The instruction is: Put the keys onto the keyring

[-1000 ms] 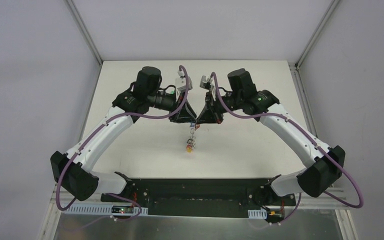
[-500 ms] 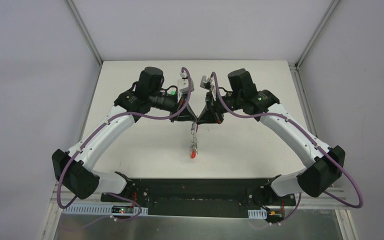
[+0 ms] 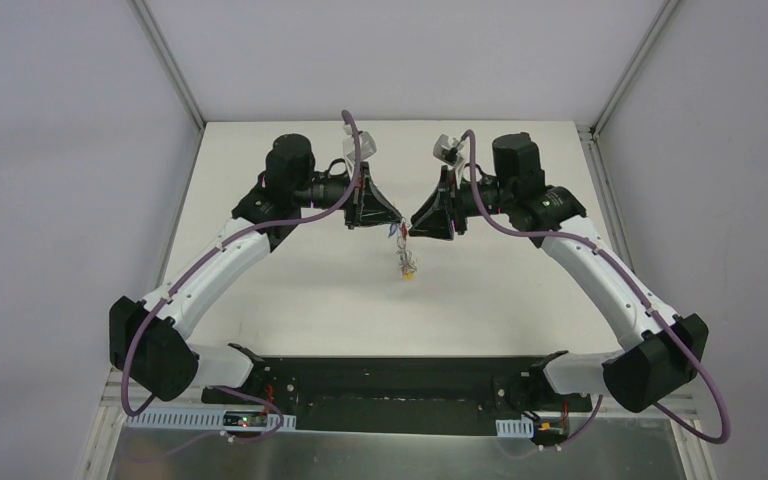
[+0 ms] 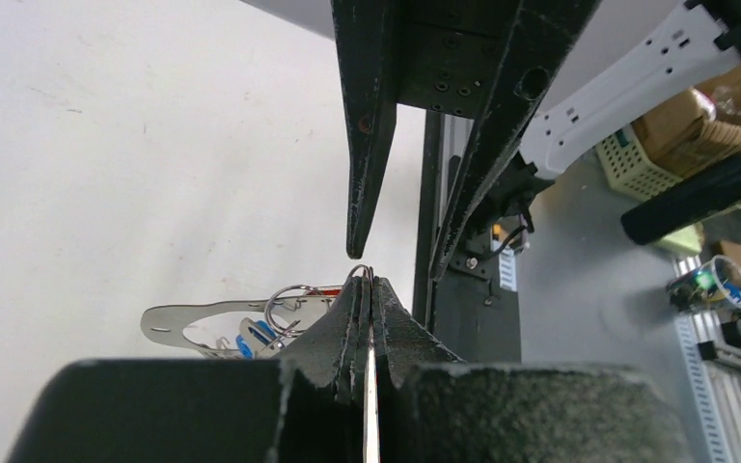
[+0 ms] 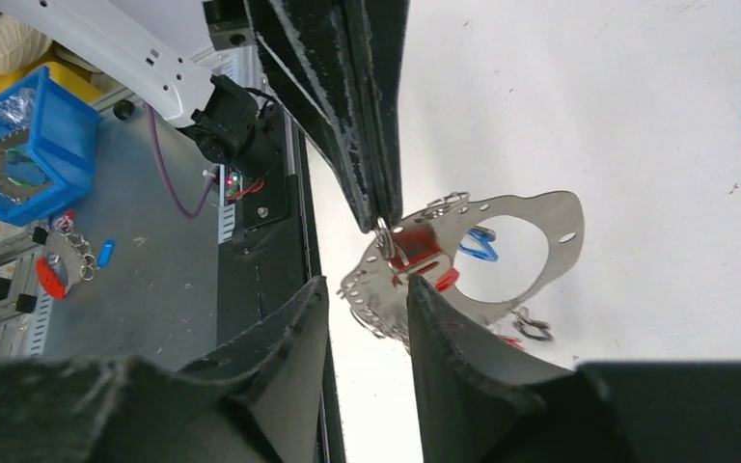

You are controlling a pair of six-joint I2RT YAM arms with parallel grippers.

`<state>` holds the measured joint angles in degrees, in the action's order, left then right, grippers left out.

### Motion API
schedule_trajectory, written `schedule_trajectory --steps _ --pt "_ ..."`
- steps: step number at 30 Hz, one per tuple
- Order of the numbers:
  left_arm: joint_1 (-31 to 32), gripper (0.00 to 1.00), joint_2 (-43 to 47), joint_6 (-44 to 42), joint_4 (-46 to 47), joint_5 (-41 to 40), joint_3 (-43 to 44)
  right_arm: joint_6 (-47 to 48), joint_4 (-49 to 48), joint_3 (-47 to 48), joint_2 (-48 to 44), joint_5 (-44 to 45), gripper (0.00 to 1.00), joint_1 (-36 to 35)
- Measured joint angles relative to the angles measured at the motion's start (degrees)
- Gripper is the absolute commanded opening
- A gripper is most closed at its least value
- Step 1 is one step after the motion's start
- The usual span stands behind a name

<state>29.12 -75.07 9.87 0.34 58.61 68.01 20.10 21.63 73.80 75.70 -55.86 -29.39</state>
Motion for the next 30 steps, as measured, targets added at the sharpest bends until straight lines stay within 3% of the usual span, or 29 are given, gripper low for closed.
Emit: schedule_trajectory --steps 7,12,21,30 --pt "-0.11 0.00 0.02 11.61 12.85 1.01 -3.93 -1.64 -2.43 -0.35 -0.74 -1.16 0.42 0.66" --pt "-0.11 0.00 0.02 16.74 18.86 1.18 -5.16 -2.01 -3.02 -0.35 -0.74 -1.22 0.39 0.68" --pt "-0.11 0.00 0.02 19.56 21.84 1.40 -5.90 -2.69 -3.45 -0.35 -0.74 -2.08 0.26 0.70" --pt "-0.11 0.00 0.02 19.10 21.24 1.49 -5.92 -3.34 -3.67 -0.35 -0.72 -3.17 0.28 0.81"
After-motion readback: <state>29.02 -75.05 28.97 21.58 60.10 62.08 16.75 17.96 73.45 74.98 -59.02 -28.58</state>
